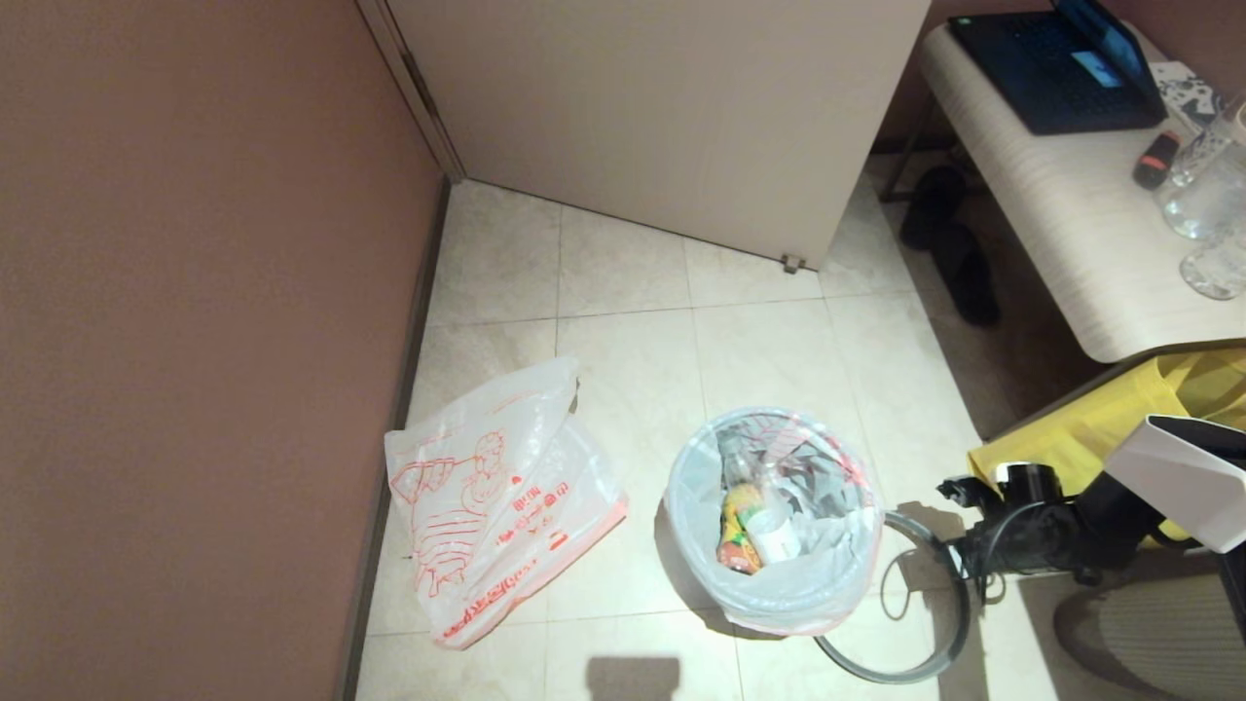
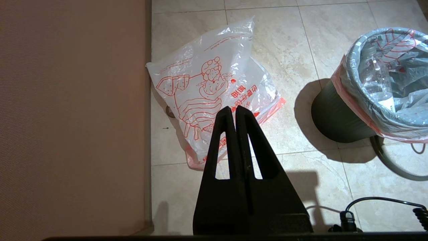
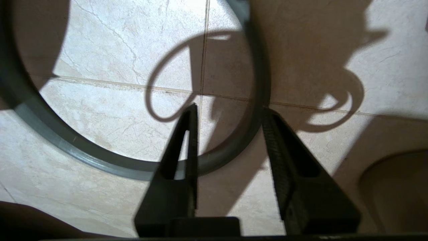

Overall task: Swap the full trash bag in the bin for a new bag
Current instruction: Place the trash can ring on the floor, then place the trash bag on the floor

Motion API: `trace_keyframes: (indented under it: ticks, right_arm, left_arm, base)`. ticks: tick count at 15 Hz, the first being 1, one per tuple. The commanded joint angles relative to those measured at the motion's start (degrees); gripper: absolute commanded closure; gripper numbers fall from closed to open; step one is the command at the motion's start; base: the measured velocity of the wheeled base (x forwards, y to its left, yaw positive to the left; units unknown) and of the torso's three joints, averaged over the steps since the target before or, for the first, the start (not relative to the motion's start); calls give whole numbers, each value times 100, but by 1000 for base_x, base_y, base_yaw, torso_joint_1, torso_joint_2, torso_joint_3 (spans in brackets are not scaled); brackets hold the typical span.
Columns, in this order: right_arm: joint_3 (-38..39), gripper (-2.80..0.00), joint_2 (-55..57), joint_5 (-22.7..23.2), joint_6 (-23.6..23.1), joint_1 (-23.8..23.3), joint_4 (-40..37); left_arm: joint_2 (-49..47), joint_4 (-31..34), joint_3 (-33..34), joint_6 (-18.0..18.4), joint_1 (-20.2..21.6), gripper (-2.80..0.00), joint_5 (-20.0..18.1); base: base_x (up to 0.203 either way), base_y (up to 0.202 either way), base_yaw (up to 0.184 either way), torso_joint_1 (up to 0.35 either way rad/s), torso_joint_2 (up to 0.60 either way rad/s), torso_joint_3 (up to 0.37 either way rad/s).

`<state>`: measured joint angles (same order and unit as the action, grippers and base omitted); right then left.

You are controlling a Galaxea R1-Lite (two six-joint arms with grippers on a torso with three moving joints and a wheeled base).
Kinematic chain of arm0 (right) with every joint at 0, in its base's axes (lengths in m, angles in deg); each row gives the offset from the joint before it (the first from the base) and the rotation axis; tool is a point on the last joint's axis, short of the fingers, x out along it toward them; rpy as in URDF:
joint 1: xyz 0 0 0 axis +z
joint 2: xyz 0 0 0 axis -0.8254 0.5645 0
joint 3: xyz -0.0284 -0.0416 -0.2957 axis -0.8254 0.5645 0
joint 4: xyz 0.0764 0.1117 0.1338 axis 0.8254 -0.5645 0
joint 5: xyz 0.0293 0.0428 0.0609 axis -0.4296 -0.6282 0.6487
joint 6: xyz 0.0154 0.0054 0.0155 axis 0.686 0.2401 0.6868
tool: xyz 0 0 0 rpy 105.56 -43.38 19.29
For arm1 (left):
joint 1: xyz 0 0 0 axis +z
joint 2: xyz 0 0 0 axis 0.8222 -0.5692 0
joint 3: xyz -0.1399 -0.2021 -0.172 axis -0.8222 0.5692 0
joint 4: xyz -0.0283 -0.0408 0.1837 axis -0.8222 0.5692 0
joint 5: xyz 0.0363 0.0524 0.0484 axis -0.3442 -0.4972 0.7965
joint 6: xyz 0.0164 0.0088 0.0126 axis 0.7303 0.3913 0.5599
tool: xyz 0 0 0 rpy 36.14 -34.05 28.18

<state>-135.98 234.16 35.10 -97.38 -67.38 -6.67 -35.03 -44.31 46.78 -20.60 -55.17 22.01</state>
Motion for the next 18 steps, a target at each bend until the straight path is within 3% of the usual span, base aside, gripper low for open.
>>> trace_keyframes:
  ticks: [1, 6, 10, 11, 13, 18]
  right_arm:
    - [30, -280, -15, -44, 0, 2, -11]
    - [887, -280, -1063, -487, 301, -12, -43]
    - [1770, -280, -2286, -534, 1299, 259, -336]
    - [1944, 0, -2622, -529, 1415, 289, -485]
    - [2198, 0, -3259, -522, 1825, 393, -810]
    - [2518, 0, -4317, -553, 3504, 950, -1681]
  left_arm:
    - [-3, 2, 0, 1, 4, 0, 1]
    - [-2, 2, 0, -3, 4, 0, -5]
    - [-4, 2, 0, -5, 4, 0, -6]
    - [0, 2, 0, -5, 4, 0, 0]
    - [-4, 2, 0, 2, 4, 0, 1]
    - [-4, 2, 0, -3, 4, 0, 0]
  base:
    - [0, 0, 0, 0, 0, 0]
    - [0, 0, 0, 0, 0, 0]
    - [0, 0, 0, 0, 0, 0]
    - [0, 0, 0, 0, 0, 0]
    - [0, 0, 0, 0, 0, 0]
    - [0, 0, 0, 0, 0, 0]
